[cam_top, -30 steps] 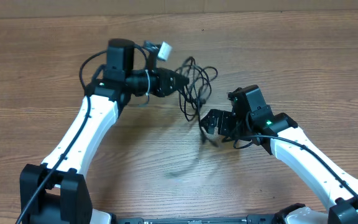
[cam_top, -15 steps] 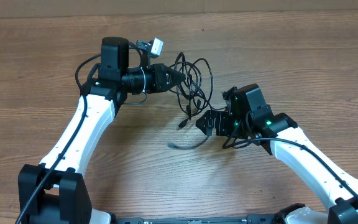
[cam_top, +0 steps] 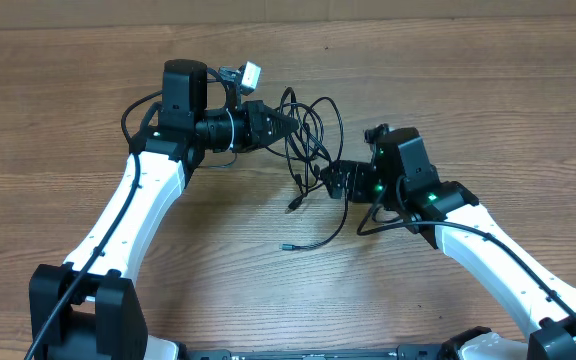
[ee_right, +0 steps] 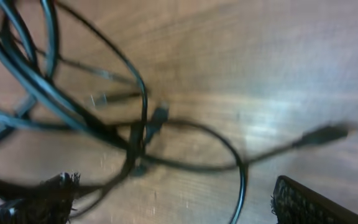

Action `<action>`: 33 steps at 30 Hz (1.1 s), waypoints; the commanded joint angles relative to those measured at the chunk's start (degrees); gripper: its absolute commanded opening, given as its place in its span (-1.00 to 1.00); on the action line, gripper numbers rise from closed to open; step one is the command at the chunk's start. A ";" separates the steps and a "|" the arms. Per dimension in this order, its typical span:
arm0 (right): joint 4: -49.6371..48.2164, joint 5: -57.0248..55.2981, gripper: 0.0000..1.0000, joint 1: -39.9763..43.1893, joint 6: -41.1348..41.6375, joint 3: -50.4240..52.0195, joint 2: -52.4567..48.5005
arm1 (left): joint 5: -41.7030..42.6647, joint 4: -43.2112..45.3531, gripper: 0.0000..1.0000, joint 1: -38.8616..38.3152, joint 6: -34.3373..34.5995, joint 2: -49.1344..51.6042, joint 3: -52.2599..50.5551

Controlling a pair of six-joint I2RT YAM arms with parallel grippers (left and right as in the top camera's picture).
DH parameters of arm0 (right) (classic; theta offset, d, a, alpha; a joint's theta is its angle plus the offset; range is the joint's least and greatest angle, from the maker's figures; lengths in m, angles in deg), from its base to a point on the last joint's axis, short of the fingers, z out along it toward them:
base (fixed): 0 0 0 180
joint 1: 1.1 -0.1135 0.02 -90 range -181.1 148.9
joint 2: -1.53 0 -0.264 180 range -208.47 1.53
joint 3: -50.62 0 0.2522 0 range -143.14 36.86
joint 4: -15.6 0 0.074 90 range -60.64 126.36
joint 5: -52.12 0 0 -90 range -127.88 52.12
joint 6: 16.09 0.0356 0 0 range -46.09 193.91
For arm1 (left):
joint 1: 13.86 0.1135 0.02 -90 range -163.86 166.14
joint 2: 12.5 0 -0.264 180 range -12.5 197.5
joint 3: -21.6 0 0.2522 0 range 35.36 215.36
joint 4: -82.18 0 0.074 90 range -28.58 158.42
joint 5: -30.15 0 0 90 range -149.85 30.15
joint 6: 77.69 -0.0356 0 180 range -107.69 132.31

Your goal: Untangle cables

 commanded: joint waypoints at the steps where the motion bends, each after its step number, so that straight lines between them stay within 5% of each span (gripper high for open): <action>1: -2.93 -2.69 1.00 0.11 -0.68 -1.11 -0.04 | 5.11 0.13 -0.92 -0.13 0.33 -1.95 1.38; 9: -6.45 -4.96 0.01 0.11 -0.61 -1.14 -0.11 | 9.20 -0.22 -0.92 -0.13 -6.47 -1.95 1.38; 15: -8.50 -3.50 -0.91 0.11 -0.13 -1.36 1.92 | 2.40 -5.09 -0.91 -0.22 -11.89 -1.95 1.38; 21: -8.24 -1.14 -0.92 0.13 -0.17 -2.10 8.39 | -11.28 -14.23 -0.91 -0.22 -13.94 -1.95 1.33; 27: -7.30 -1.09 -0.92 0.17 -0.15 -2.10 13.81 | -13.86 -16.26 -0.91 -0.22 -14.49 -1.95 1.33; 31: -6.51 2.29 -0.92 0.17 0.04 -2.10 14.69 | -16.63 -16.35 -0.18 -0.22 -14.40 -1.95 1.33; 33: -6.51 5.29 -0.92 0.17 0.02 -2.10 14.69 | -17.11 -16.46 0.39 -0.22 -14.40 -1.95 1.33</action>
